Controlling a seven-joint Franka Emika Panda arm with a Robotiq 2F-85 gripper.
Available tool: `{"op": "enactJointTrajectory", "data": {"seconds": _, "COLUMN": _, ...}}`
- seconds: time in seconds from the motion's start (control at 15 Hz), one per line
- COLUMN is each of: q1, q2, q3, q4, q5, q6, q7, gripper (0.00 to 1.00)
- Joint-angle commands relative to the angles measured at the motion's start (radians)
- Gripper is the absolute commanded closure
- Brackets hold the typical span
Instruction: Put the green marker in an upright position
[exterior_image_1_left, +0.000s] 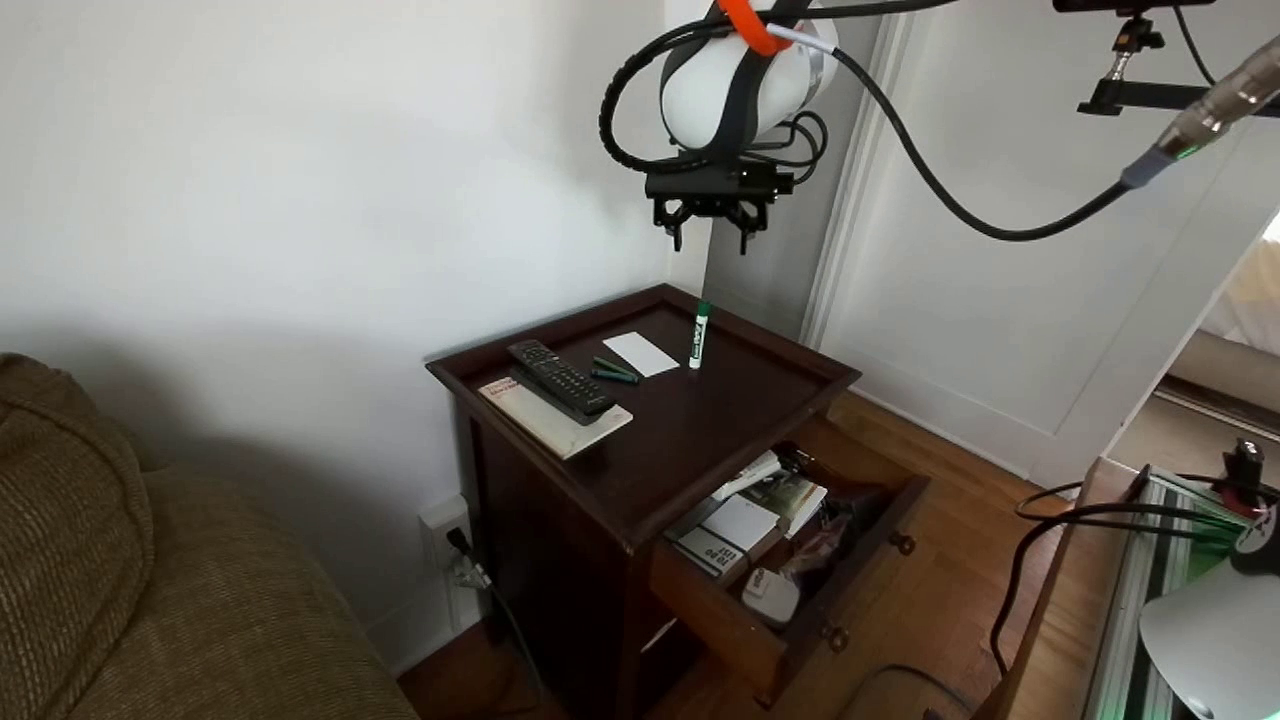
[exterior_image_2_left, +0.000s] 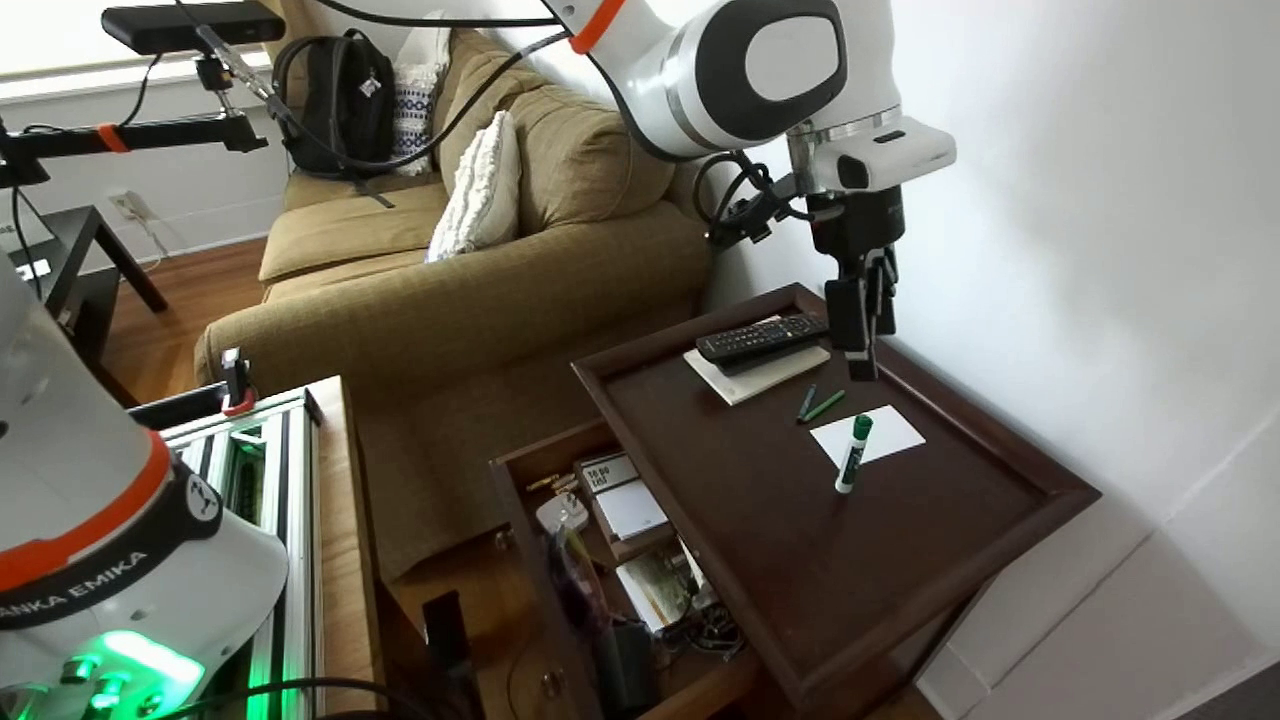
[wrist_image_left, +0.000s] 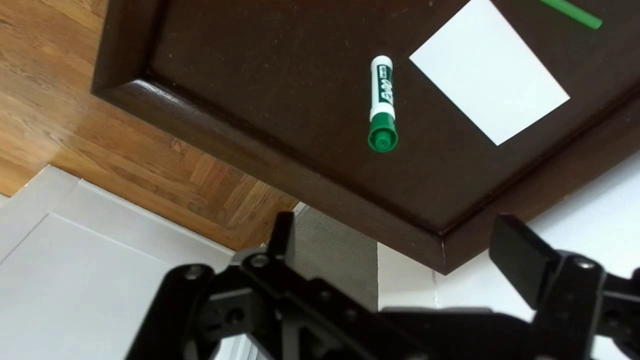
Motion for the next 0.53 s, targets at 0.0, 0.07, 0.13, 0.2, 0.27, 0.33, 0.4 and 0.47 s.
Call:
{"op": "enactJointTrajectory", "data": {"seconds": 0.0, "q1": -0.098, "q2": -0.039, "q3": 0.095, "q4": 0.003, "q5": -0.096, "q6": -0.002, "q7": 0.062, "gripper": 0.00}}
{"op": "enactJointTrajectory", "data": {"seconds": 0.07, "q1": -0.122, "q2": -0.045, "q3": 0.114, "q4": 0.004, "q5": -0.108, "q6": -0.003, "q7": 0.069, "gripper": 0.00}}
{"op": "enactJointTrajectory", "data": {"seconds": 0.13, "q1": -0.135, "q2": -0.050, "q3": 0.125, "q4": 0.005, "q5": -0.113, "q6": -0.003, "q7": 0.072, "gripper": 0.00}}
{"op": "enactJointTrajectory", "data": {"seconds": 0.2, "q1": -0.143, "q2": -0.053, "q3": 0.131, "q4": 0.005, "q5": -0.115, "q6": -0.003, "q7": 0.072, "gripper": 0.00}}
{"op": "enactJointTrajectory", "data": {"seconds": 0.27, "q1": -0.145, "q2": -0.054, "q3": 0.135, "q4": 0.006, "q5": -0.115, "q6": -0.003, "q7": 0.073, "gripper": 0.00}}
{"op": "enactJointTrajectory", "data": {"seconds": 0.33, "q1": -0.146, "q2": -0.055, "q3": 0.136, "q4": 0.006, "q5": -0.116, "q6": -0.003, "q7": 0.074, "gripper": 0.00}}
{"op": "enactJointTrajectory", "data": {"seconds": 0.4, "q1": -0.146, "q2": -0.055, "q3": 0.138, "q4": 0.006, "q5": -0.116, "q6": -0.003, "q7": 0.075, "gripper": 0.00}}
{"op": "enactJointTrajectory", "data": {"seconds": 0.47, "q1": -0.146, "q2": -0.055, "q3": 0.139, "q4": 0.006, "q5": -0.116, "q6": -0.003, "q7": 0.076, "gripper": 0.00}}
